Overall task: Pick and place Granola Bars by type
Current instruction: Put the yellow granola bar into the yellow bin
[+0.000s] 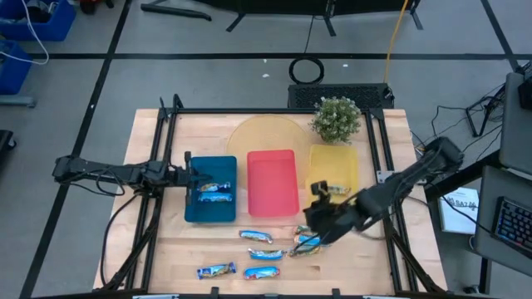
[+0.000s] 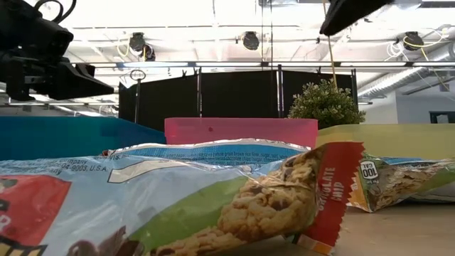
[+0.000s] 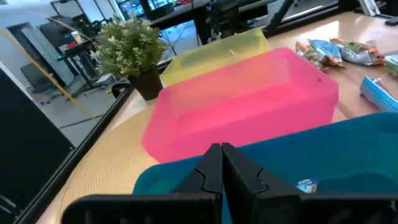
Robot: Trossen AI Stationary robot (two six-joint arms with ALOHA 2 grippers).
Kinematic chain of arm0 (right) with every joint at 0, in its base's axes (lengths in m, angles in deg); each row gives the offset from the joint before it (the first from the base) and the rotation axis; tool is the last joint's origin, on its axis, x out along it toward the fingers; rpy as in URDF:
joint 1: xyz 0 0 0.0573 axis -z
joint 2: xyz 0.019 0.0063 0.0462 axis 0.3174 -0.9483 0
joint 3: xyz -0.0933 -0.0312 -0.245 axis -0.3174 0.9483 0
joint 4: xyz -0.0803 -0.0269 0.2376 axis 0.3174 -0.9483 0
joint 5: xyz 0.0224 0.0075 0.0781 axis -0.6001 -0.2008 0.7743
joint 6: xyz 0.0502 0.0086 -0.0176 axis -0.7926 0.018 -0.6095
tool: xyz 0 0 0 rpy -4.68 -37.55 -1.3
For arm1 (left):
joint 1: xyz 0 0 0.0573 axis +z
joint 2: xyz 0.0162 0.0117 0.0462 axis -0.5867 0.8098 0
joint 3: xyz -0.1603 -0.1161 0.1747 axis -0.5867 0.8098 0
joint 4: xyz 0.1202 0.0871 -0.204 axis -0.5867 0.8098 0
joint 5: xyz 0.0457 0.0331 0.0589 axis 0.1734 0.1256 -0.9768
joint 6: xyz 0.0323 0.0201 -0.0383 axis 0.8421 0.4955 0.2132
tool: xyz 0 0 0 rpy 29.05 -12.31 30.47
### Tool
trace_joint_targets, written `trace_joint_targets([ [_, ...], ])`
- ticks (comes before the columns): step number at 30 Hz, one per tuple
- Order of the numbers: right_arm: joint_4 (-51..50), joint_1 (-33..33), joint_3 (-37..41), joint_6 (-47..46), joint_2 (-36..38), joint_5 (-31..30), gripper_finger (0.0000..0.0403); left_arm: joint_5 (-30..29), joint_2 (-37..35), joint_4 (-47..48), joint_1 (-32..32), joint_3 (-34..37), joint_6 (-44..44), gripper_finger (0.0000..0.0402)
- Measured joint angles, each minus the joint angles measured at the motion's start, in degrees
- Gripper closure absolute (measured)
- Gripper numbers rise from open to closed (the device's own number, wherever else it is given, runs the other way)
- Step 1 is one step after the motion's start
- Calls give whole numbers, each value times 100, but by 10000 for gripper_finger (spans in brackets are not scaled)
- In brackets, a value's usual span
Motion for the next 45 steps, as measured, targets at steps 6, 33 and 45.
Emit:
trace_joint_targets([
  [6, -456, -279, -1125, -236, -1035, 6, 403, -2, 0, 8, 0, 0, 157, 392],
  [33, 37, -747, -1206, -1178, -2537, 1848, 212, 0, -1, 77, 0, -7, 149, 392],
  [45, 826, -686, -325, -1123, -2533, 1815, 244, 1, -1, 92, 0, -7, 73, 392],
])
